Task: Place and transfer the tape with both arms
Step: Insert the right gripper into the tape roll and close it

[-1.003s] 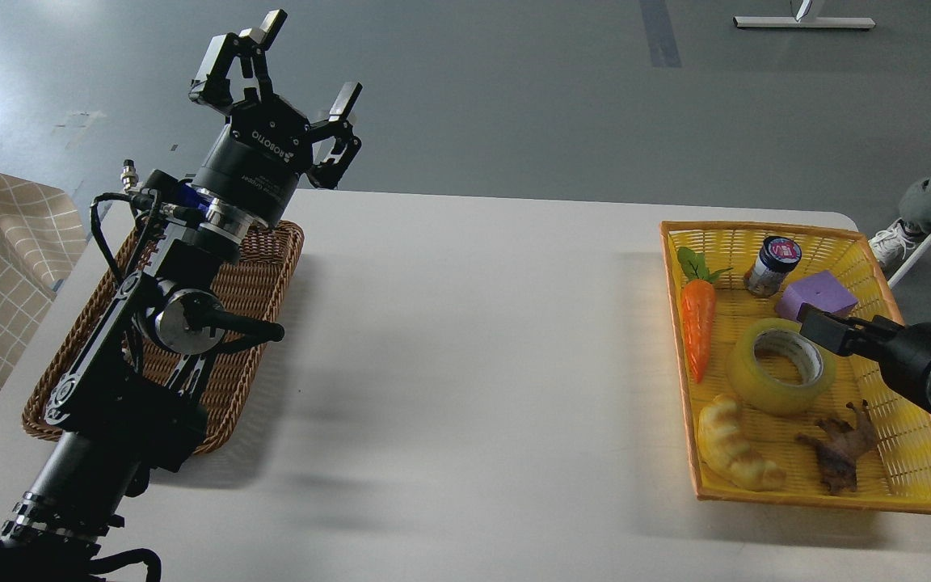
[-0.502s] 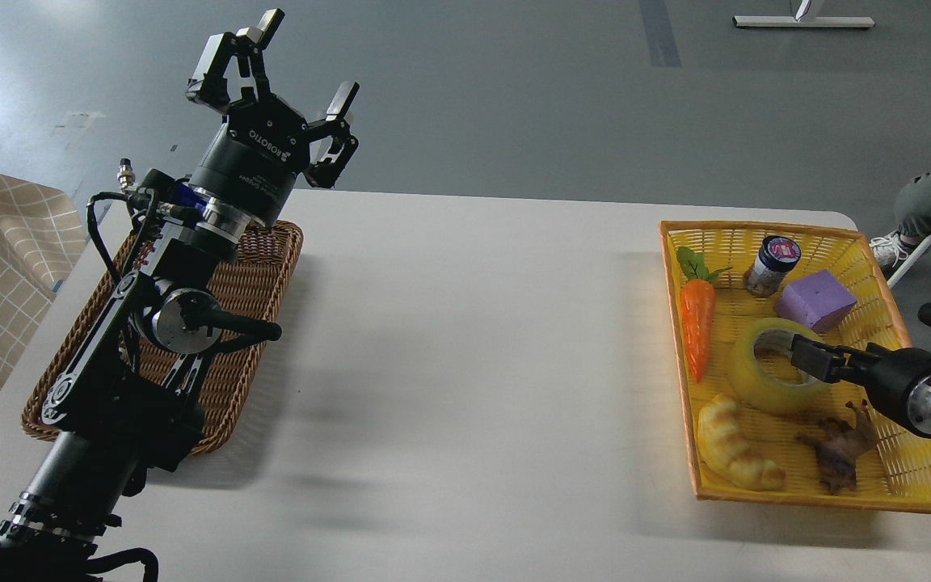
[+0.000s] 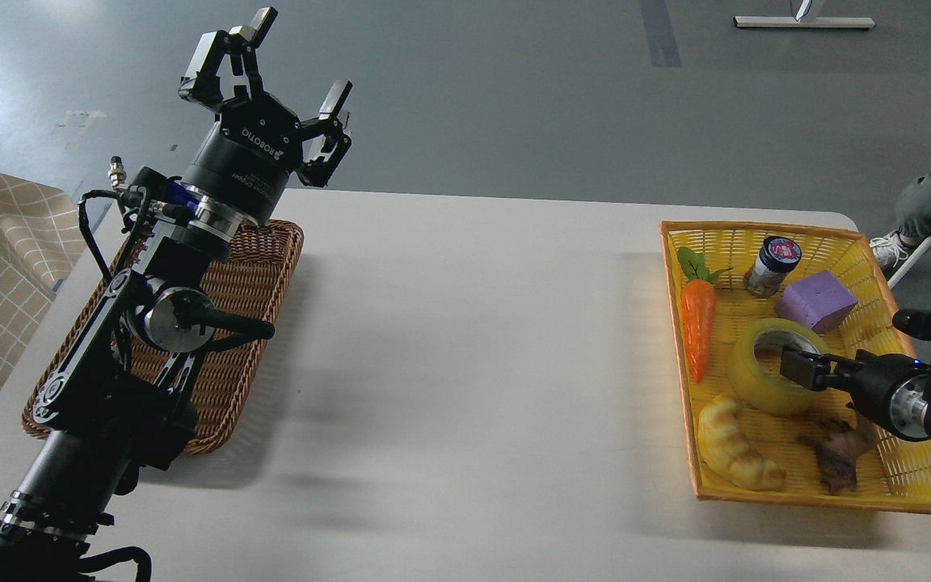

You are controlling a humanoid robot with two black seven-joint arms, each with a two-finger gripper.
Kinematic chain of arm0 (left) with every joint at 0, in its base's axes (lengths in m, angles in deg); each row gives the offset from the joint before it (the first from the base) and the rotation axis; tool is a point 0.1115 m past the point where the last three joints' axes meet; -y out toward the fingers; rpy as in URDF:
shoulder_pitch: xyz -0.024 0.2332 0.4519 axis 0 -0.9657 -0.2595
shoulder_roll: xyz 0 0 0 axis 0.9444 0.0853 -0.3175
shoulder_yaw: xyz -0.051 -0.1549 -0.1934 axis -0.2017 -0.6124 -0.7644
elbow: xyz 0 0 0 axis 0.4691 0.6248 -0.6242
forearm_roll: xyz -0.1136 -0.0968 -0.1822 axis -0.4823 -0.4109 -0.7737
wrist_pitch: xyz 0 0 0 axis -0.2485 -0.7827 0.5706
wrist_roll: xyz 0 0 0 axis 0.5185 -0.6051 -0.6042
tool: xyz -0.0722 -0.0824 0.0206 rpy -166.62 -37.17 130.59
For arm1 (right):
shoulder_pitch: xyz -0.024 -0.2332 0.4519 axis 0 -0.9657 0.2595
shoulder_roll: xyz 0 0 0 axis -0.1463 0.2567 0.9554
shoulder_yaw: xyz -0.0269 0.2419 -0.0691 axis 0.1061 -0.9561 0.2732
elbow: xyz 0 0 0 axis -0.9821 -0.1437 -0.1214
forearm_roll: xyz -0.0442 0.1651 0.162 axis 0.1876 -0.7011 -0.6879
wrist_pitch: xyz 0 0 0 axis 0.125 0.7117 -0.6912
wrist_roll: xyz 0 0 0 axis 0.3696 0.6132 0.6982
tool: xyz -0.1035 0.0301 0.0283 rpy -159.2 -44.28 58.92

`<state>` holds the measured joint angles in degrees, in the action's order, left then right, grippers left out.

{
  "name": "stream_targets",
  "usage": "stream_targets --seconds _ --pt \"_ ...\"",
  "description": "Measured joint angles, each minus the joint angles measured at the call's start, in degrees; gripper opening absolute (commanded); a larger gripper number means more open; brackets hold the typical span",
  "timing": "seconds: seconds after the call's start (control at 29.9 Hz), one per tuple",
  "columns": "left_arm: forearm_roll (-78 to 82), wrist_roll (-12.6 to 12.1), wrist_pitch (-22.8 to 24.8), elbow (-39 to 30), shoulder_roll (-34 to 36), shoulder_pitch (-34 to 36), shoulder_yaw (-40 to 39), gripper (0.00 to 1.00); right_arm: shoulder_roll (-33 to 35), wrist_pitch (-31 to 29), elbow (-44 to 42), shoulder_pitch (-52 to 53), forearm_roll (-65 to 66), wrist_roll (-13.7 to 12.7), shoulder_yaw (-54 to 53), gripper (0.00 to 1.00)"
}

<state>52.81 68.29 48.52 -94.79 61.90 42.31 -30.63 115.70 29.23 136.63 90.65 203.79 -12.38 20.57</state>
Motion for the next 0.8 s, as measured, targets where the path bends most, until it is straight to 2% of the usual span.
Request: stream_targets --seconds 0.1,0.3,0.37,0.5,0.64,0.8 --pt "-0.02 0.0 0.0 0.0 0.0 0.0 -0.03 0.98 -0.75 0.0 -0.33 0.0 0.01 0.0 0.0 0.96" --pt "-0.17 0.0 0.07 0.0 0.01 0.0 -0.57 0.98 -1.71 0.0 -0.61 0.0 0.06 -0.02 0.09 0.88" --pt "-0.18 0.0 0.09 0.0 0.06 0.0 -0.61 0.98 -1.96 0.0 -1.01 0.02 0.32 -0.03 0.09 0.76" --pt "-0.18 0.0 0.09 0.0 0.25 0.0 -0.69 0.98 -2.22 0.0 -1.9 0.07 2.59 -0.03 0.09 0.64" --pt "-0.18 0.05 0.09 0.0 0.27 0.0 -0.69 0.98 -2.23 0.0 -2.07 0.22 3.06 -0.01 0.09 0.54" --pt "-0.18 0.05 0.09 0.0 0.35 0.0 -0.64 0.98 -2.26 0.0 -2.08 0.42 3.1 0.0 0.09 0.49"
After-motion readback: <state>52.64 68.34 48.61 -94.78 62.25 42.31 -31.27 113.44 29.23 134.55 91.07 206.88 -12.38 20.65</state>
